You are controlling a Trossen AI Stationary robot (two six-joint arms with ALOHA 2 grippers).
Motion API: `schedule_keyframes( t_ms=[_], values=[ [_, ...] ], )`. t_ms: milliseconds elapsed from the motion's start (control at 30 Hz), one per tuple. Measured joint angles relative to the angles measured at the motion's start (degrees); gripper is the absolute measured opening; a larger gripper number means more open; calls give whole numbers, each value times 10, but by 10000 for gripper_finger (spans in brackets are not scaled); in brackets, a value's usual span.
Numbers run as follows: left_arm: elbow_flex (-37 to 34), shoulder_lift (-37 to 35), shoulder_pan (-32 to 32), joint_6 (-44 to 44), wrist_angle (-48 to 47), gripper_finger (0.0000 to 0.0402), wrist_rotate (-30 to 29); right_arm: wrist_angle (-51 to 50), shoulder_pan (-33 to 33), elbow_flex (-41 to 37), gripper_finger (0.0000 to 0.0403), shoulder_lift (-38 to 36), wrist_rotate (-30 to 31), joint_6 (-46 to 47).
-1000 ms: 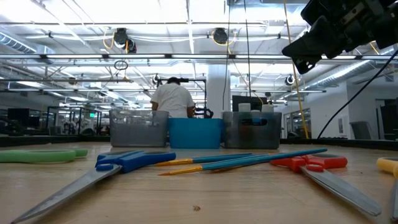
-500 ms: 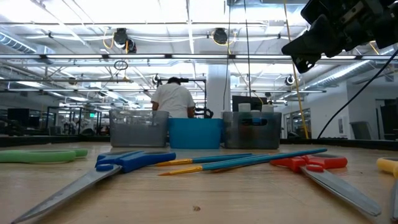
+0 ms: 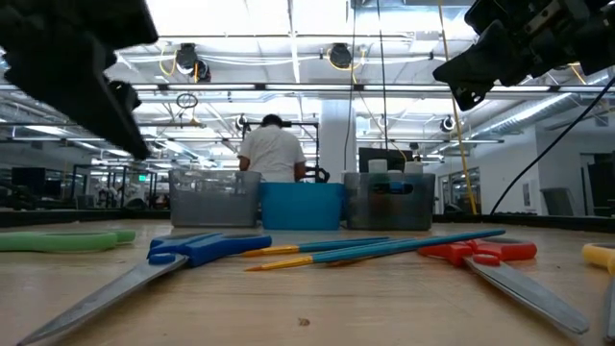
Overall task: Pick & Place Paint Supplies
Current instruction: Put the green scissors into the left gray bin
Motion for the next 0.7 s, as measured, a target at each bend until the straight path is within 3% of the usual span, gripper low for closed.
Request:
schedule_keyframes(
  t_ms=[133,433,700],
  values=[
    [-9,4,9,-50,-59,191,3,0,0,0,0,0,0,0],
    [-18,19,16,-85,-62,191,23,-1,0,0,0,0,0,0],
    [-17,84,25,-106,-70,191,53,0,0,0,0,0,-1,0]
  ],
)
